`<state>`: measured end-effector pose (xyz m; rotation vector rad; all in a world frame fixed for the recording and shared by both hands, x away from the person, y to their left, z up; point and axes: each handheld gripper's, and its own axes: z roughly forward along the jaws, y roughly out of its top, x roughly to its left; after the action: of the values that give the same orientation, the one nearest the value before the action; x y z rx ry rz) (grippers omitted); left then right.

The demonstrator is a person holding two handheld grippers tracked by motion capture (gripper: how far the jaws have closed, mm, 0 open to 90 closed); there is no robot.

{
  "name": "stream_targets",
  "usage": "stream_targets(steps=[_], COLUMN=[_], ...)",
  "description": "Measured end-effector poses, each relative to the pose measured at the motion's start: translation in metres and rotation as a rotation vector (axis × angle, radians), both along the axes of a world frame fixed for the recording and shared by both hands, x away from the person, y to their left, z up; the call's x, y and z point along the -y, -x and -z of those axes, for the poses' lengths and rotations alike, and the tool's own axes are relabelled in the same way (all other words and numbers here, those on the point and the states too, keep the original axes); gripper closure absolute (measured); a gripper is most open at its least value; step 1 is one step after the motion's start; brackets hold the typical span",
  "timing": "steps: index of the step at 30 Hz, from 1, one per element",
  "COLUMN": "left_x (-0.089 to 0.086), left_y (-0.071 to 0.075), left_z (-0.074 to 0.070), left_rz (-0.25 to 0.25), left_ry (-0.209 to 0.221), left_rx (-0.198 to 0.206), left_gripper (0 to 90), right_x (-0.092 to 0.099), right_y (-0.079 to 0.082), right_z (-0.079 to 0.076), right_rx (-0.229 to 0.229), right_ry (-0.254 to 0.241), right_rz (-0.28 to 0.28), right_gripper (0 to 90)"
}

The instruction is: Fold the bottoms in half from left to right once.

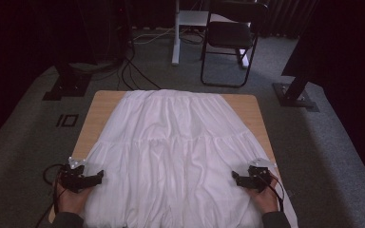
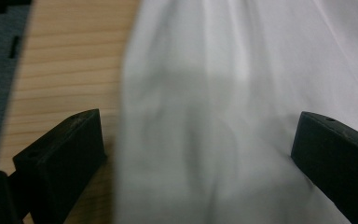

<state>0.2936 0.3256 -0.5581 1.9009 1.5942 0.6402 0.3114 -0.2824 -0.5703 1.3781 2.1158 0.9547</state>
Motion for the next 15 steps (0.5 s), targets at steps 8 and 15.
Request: stream_targets(steps=[8, 15], left_x=[0.032, 0.046], left_y=[0.001, 0.009], left_z=[0.002, -0.007], left_rz=[0.130, 0.171], left_ry=[-0.021, -0.025], left_rx=[0.006, 0.000], left_gripper=[1.2, 31.8], right_x=[0.000, 0.000], right_y=[0.000, 0.000], right_z=[0.000, 0.000], right_rx=[0.001, 0.001], right_ry=[0.001, 0.000], right_rz=[0.000, -0.001], right_gripper=[13.1, 13.2])
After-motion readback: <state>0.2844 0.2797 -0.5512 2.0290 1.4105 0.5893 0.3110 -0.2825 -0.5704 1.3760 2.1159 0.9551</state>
